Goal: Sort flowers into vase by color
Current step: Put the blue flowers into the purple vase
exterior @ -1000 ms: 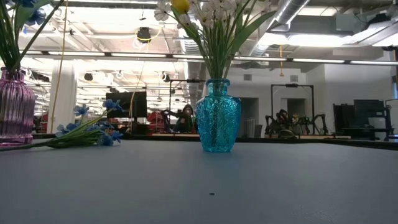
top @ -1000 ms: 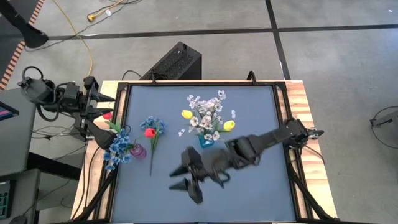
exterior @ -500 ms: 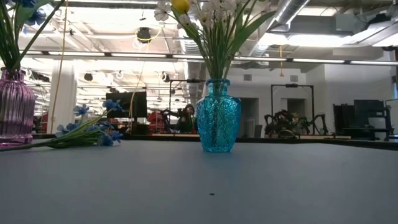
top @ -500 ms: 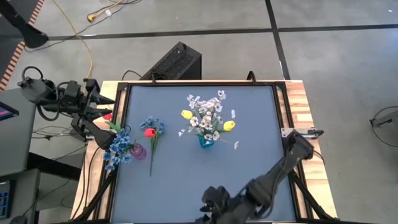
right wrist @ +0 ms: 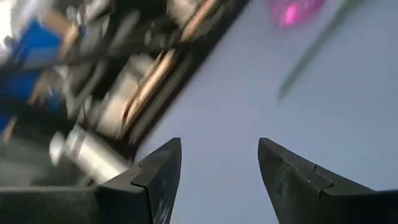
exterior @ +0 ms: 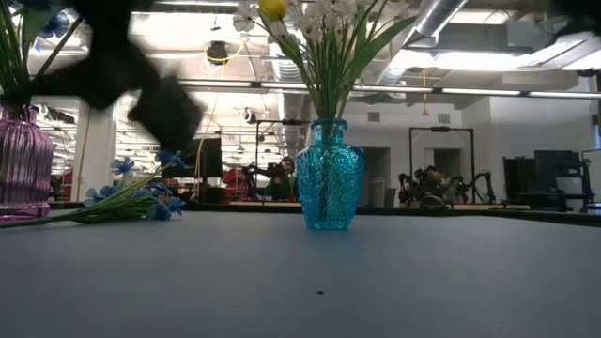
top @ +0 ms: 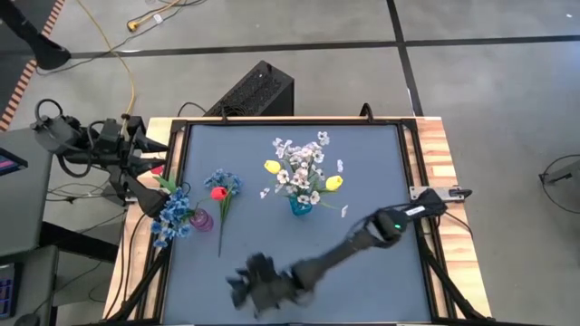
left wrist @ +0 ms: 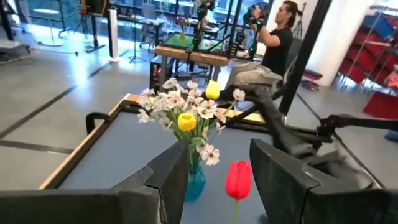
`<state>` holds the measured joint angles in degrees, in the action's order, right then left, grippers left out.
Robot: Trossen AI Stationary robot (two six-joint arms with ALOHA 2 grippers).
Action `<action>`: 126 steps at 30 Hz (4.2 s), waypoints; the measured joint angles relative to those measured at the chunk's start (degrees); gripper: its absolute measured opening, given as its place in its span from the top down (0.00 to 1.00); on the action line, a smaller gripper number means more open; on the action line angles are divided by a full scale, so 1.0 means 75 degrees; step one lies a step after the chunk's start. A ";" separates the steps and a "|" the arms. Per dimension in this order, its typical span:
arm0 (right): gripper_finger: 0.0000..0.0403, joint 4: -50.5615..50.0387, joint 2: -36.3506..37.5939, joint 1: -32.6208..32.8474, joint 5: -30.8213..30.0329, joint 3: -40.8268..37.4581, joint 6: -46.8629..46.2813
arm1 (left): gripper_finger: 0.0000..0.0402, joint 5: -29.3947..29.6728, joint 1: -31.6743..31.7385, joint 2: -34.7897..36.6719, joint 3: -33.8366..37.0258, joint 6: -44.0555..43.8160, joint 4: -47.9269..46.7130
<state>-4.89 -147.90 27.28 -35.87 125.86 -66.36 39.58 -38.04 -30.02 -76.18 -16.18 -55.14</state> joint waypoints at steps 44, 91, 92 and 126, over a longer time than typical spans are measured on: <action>0.45 -0.0453 -0.1488 -0.2587 0.1147 0.1189 -0.0589 | 0.60 -0.0988 0.0000 -0.0003 -0.0003 -0.0650 -0.0426; 0.96 -0.2351 -0.0502 -0.2242 0.1432 0.1152 -0.0360 | 0.60 -0.1846 -0.0002 -0.0003 -0.0006 -0.0989 -0.0425; 0.96 -0.2652 -0.0254 -0.2150 0.1363 0.1152 -0.0308 | 0.60 -0.1848 0.0000 -0.0003 -0.0006 -0.0988 -0.0419; 0.34 -0.2423 -0.0573 -0.2574 0.2158 0.1156 -0.0286 | 0.60 -0.1773 0.0000 -0.0003 -0.0009 -0.1144 -0.0037</action>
<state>-23.06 -152.20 7.97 -19.68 134.53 -68.50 26.28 -38.04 -30.04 -76.25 -24.76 -55.42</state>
